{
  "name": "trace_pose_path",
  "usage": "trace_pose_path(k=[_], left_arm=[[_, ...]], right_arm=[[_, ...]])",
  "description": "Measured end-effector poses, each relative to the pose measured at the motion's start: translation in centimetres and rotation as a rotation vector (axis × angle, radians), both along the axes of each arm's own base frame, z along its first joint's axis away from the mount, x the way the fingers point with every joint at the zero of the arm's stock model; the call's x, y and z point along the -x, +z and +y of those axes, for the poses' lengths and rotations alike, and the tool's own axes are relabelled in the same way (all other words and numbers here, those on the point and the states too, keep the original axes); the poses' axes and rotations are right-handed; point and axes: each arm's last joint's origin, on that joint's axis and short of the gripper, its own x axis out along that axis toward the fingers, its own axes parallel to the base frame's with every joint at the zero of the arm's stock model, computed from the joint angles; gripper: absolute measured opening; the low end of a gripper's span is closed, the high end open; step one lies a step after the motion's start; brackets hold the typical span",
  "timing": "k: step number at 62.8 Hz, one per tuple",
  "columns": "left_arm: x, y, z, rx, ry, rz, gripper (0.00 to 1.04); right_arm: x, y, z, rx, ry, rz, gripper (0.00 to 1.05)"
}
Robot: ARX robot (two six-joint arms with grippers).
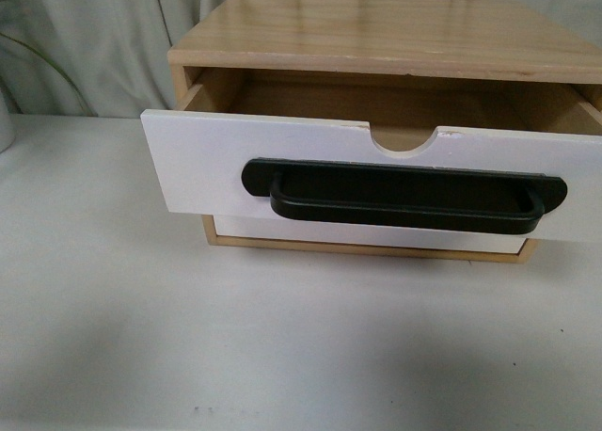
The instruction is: Pull drawer
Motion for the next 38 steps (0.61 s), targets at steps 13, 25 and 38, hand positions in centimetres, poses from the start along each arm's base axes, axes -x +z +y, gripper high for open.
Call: trace_pose_path(k=[13,25,38], left_arm=[[0.00,0.00,0.00,0.000,0.000,0.000,0.78],[0.00,0.00,0.00,-0.001,0.000,0.000,0.98],[0.00,0.00,0.00,-0.001,0.000,0.000,0.98]], right_arm=[[0.00,0.00,0.00,0.000,0.000,0.000,0.75],[0.00,0.00,0.00,-0.001,0.000,0.000,0.95],[0.00,0.00,0.00,-0.001,0.000,0.000,0.96]])
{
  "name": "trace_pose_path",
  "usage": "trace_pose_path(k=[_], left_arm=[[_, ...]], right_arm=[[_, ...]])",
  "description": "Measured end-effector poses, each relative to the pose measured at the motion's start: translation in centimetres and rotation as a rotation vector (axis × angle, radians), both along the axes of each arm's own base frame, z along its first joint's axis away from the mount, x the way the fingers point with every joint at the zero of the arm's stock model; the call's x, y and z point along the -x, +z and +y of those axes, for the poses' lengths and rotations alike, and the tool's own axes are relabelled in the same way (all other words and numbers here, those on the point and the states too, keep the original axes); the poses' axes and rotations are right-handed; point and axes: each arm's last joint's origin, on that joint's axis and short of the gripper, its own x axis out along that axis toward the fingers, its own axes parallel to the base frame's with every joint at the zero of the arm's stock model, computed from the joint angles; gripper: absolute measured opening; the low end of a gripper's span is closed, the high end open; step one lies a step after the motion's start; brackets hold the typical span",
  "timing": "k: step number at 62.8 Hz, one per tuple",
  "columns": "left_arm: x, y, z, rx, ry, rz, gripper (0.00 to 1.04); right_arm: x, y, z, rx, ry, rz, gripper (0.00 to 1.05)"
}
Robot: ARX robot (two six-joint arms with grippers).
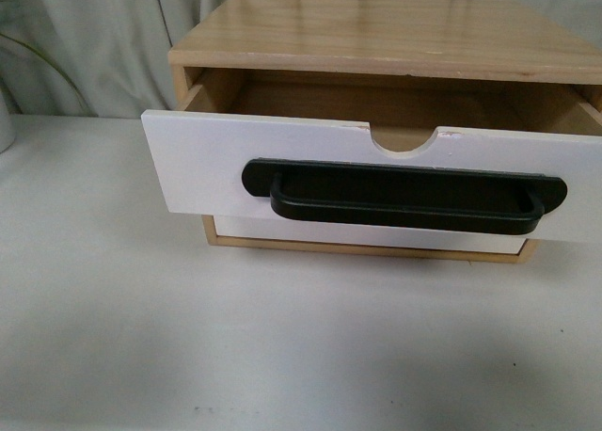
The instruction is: Pull drawer
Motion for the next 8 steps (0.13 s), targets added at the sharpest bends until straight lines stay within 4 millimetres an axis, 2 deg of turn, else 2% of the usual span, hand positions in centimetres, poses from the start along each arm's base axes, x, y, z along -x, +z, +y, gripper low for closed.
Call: trace_pose_path(k=[8], left_arm=[[0.00,0.00,0.00,0.000,0.000,0.000,0.98]], right_arm=[[0.00,0.00,0.00,0.000,0.000,0.000,0.96]])
